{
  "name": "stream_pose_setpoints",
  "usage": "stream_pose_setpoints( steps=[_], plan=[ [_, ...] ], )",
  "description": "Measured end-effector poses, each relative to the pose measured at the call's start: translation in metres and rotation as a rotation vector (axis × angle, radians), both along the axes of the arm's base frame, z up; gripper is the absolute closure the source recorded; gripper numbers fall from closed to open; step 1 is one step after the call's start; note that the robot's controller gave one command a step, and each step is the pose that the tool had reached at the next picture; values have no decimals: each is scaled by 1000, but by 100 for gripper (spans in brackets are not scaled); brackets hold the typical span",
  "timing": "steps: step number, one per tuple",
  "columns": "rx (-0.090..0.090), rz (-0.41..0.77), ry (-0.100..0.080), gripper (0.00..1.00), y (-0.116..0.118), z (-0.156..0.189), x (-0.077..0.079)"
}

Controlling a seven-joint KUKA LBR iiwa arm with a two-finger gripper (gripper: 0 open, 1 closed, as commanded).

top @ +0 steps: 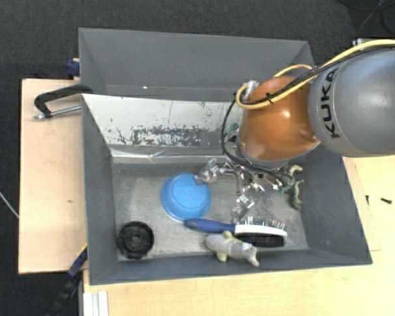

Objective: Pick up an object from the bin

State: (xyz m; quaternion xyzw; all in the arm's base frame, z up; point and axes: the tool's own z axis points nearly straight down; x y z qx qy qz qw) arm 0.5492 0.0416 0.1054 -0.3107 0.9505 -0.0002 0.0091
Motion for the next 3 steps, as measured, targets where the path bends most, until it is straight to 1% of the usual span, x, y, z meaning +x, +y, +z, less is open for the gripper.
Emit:
stream_pose_setpoints(
  steps=[1, 2, 3],
  plan=[
    [-3, 45, 6, 0, 17, 111, -57],
    [-6, 96, 19, 0, -9, -5, -57],
    [-2, 97, 9, 100, -7, 0, -55]
  ],
)
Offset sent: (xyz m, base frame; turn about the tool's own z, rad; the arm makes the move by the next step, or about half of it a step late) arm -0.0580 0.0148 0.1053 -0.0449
